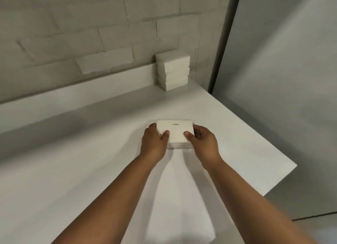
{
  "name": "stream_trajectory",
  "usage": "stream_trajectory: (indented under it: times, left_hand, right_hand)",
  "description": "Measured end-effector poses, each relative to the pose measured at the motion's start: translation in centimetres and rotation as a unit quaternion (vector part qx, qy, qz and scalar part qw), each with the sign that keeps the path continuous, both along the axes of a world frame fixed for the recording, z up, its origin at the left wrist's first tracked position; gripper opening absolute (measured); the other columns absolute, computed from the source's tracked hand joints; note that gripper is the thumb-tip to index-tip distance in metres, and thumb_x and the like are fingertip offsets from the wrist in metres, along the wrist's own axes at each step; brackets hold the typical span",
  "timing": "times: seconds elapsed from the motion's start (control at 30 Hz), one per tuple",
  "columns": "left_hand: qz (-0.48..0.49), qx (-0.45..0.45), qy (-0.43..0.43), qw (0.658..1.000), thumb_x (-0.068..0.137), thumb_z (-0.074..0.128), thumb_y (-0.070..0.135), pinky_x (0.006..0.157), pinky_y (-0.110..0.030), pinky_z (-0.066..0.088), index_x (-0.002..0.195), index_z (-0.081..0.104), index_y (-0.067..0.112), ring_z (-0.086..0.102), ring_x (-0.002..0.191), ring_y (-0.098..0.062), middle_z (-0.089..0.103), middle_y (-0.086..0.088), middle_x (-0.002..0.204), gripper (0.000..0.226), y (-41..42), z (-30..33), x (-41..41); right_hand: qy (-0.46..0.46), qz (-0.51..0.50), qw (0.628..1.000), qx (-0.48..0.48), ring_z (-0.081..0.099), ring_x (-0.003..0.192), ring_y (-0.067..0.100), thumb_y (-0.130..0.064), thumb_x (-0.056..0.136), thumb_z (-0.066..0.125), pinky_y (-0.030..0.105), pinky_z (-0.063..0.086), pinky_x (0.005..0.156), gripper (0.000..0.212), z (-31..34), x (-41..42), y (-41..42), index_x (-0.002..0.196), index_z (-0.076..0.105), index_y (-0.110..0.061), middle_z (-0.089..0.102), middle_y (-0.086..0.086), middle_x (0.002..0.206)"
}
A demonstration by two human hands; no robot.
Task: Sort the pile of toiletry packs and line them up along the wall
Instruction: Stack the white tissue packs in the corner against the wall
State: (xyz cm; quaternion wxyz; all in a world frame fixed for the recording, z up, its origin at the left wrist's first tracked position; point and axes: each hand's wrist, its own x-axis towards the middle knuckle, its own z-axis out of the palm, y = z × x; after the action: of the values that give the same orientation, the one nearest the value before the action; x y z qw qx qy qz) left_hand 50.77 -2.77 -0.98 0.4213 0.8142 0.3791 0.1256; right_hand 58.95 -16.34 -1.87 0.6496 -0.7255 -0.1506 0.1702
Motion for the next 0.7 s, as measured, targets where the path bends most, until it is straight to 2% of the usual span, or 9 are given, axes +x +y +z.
stream_trajectory:
  times: [0.03,0.1,0.17,0.23,0.37,0.47,0.6,0.7]
  left_hand:
    - [0.006,-0.008,-0.011,1.000,0.090,0.055,0.039,0.095,-0.036,0.043,0.132,0.044,0.014,0.051,0.116,-0.025,0.050,-0.006,0.128,0.050,-0.2,-0.1,1.3]
    - [0.023,-0.027,-0.044,0.998,0.086,0.060,0.039,0.084,-0.031,0.048,0.121,0.053,0.018,0.058,0.104,-0.020,0.059,0.000,0.116,0.041,-0.3,0.0,3.0]
    - [0.042,-0.052,-0.075,0.995,0.085,0.063,0.033,0.068,-0.022,0.045,0.110,0.057,0.021,0.061,0.087,-0.011,0.063,0.007,0.100,0.028,-0.4,0.2,4.6]
    - [0.059,-0.067,-0.092,0.992,0.085,0.064,0.030,0.063,-0.018,0.042,0.105,0.057,0.024,0.059,0.079,-0.005,0.062,0.012,0.091,0.023,-0.5,0.5,6.4]
    - [0.080,-0.094,-0.114,0.986,0.085,0.065,0.028,0.066,-0.021,0.044,0.107,0.057,0.025,0.059,0.078,-0.003,0.060,0.018,0.086,0.023,-0.3,1.2,9.6]
    - [0.092,-0.099,-0.133,0.982,0.085,0.065,0.028,0.069,-0.022,0.043,0.106,0.056,0.027,0.058,0.078,-0.002,0.060,0.015,0.090,0.023,0.4,2.3,11.6]
    - [0.094,-0.092,-0.176,0.976,0.089,0.059,0.032,0.077,-0.025,0.045,0.106,0.055,0.028,0.059,0.085,-0.010,0.060,0.012,0.092,0.017,2.2,5.7,13.9]
    - [0.096,-0.081,-0.224,0.966,0.093,0.048,0.027,0.085,-0.034,0.046,0.102,0.059,0.026,0.058,0.094,-0.020,0.060,0.007,0.094,0.014,4.2,9.0,15.7]
  right_hand:
    - [0.003,0.008,1.000,0.003,0.067,0.094,0.002,-0.013,0.087,0.069,0.010,0.048,0.076,0.023,0.1,1.5,-0.2,0.110,0.067,-0.016,0.072,-0.008,0.104]
    - [0.008,0.017,1.000,0.002,0.068,0.094,0.004,-0.014,0.086,0.070,0.016,0.051,0.082,0.020,0.1,3.8,-0.4,0.106,0.068,-0.020,0.073,-0.008,0.102]
    - [0.017,0.029,0.999,0.002,0.069,0.094,0.007,-0.016,0.086,0.071,0.026,0.052,0.088,0.020,0.0,5.9,-0.4,0.106,0.069,-0.018,0.074,-0.007,0.101]
    - [0.026,0.038,0.999,0.004,0.069,0.096,0.010,-0.018,0.085,0.072,0.032,0.053,0.092,0.025,-0.1,8.2,-0.2,0.109,0.069,-0.015,0.074,-0.005,0.102]
    - [0.038,0.036,0.998,0.023,0.070,0.094,0.013,-0.015,0.085,0.071,0.031,0.053,0.087,0.021,0.2,11.4,0.6,0.106,0.069,-0.013,0.074,-0.003,0.099]
    - [0.026,0.037,0.998,0.037,0.070,0.090,0.012,-0.015,0.086,0.070,0.029,0.052,0.081,0.016,1.1,13.5,1.8,0.102,0.071,-0.016,0.075,-0.005,0.095]
    - [-0.002,0.040,0.996,0.081,0.070,0.094,0.015,-0.017,0.085,0.072,0.036,0.053,0.090,0.020,3.6,16.5,3.9,0.105,0.069,-0.017,0.074,-0.003,0.099]
    - [-0.049,0.037,0.992,0.111,0.070,0.093,0.014,-0.020,0.084,0.073,0.033,0.054,0.089,0.017,6.7,19.3,6.1,0.101,0.070,-0.021,0.074,-0.003,0.097]
